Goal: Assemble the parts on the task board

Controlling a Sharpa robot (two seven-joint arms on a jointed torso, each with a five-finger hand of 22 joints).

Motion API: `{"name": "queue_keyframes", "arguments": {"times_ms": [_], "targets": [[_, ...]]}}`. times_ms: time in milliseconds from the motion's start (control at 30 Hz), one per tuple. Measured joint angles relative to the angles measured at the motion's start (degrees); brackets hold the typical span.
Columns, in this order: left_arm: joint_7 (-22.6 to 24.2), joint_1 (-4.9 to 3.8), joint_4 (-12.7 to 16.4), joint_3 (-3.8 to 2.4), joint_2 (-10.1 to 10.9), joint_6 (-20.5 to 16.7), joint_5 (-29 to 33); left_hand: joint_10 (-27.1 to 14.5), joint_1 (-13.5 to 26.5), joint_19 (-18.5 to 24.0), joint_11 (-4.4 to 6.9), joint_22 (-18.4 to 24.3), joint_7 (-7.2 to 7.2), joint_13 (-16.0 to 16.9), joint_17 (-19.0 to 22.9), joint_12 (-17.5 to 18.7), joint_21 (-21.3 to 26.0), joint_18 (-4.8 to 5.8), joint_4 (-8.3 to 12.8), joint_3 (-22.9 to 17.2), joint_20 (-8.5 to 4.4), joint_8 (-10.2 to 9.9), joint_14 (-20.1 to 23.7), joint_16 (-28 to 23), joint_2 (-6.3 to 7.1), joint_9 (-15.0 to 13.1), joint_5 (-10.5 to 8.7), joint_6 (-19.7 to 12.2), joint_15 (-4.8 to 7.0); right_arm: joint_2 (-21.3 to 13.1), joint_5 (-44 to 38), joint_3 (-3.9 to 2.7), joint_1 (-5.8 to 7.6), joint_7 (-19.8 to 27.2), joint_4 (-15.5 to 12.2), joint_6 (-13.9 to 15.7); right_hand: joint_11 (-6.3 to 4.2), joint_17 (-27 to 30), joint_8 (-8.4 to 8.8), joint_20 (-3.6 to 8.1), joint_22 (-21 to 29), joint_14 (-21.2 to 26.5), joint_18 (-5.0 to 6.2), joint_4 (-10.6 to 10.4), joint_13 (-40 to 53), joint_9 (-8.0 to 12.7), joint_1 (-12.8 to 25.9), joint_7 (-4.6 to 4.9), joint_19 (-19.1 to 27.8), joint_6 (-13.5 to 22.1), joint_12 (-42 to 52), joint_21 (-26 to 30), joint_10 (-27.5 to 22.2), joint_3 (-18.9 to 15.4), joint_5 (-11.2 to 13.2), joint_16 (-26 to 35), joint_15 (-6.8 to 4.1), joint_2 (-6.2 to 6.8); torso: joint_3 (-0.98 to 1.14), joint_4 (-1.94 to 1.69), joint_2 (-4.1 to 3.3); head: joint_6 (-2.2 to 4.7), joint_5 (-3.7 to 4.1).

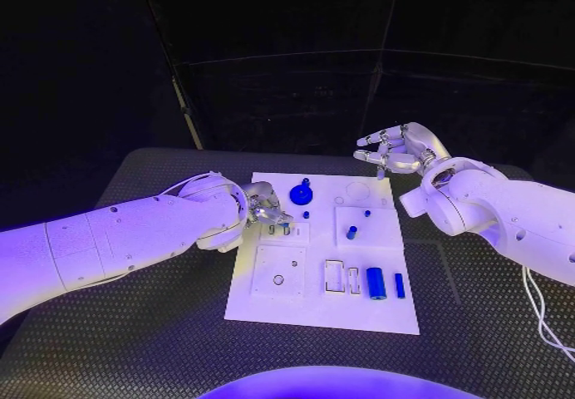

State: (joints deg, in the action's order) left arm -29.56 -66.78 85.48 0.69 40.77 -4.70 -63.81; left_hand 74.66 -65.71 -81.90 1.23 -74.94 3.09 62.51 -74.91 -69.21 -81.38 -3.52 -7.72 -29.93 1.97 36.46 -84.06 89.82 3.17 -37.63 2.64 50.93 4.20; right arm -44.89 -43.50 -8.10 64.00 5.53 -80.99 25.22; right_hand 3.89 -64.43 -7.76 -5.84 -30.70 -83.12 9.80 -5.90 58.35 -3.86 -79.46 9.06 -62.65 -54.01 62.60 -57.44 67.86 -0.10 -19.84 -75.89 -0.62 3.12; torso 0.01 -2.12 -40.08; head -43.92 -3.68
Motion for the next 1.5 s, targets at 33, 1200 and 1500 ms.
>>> {"name": "queue_keyframes", "arguments": {"times_ms": [33,1200,1500], "targets": [[-0.01,0.03,-0.14,0.0,-0.05,0.01,-0.23,0.1,0.12,0.0,0.1,0.0,0.01,0.0,0.0,0.0,0.0,0.0,0.06,-0.06,0.0,0.0,0.0,0.0,0.12,-0.03,0.0,0.01,0.0,0.01,0.0,0.0,0.0,0.0,0.01,-0.01,0.0,0.0,0.0,0.0,0.0,0.0,0.0,0.0,0.0,0.0,0.0,0.0,0.0,0.0,0.0,0.0,0.0,0.0,0.0,0.0,0.0,0.0,0.0,0.0,-0.02,-0.07,-0.01],[-0.17,0.66,-2.4,-0.09,-1.88,3.34,-2.84,0.19,0.5,0.0,0.16,0.01,-0.01,0.05,0.0,0.0,0.0,-0.02,0.6,-0.61,0.0,0.2,0.0,0.0,-0.01,-0.13,0.01,-0.04,0.0,0.54,-0.13,0.01,-0.01,0.05,0.3,-0.69,0.0,0.03,0.0,0.0,0.0,0.0,0.0,-0.13,-0.2,0.0,0.0,-0.16,0.0,0.16,-0.02,0.24,0.0,-0.13,0.0,0.0,0.0,0.0,0.06,0.01,-0.06,-1.01,0.46],[-0.17,0.63,-2.26,-0.11,-1.94,4.44,-2.98,0.18,0.5,0.0,0.15,0.02,0.0,0.05,0.0,0.0,0.0,-0.02,0.61,-0.61,0.0,0.16,0.0,0.0,0.0,-0.1,0.01,-0.04,0.0,0.67,-0.15,0.01,-0.01,0.03,0.47,-0.93,0.0,0.03,0.0,0.0,-0.01,0.0,0.0,-0.13,-0.19,0.0,0.0,-0.16,0.0,0.16,-0.02,0.24,0.0,-0.13,0.0,0.0,0.0,0.01,0.04,0.0,-0.06,-1.21,0.46]]}}
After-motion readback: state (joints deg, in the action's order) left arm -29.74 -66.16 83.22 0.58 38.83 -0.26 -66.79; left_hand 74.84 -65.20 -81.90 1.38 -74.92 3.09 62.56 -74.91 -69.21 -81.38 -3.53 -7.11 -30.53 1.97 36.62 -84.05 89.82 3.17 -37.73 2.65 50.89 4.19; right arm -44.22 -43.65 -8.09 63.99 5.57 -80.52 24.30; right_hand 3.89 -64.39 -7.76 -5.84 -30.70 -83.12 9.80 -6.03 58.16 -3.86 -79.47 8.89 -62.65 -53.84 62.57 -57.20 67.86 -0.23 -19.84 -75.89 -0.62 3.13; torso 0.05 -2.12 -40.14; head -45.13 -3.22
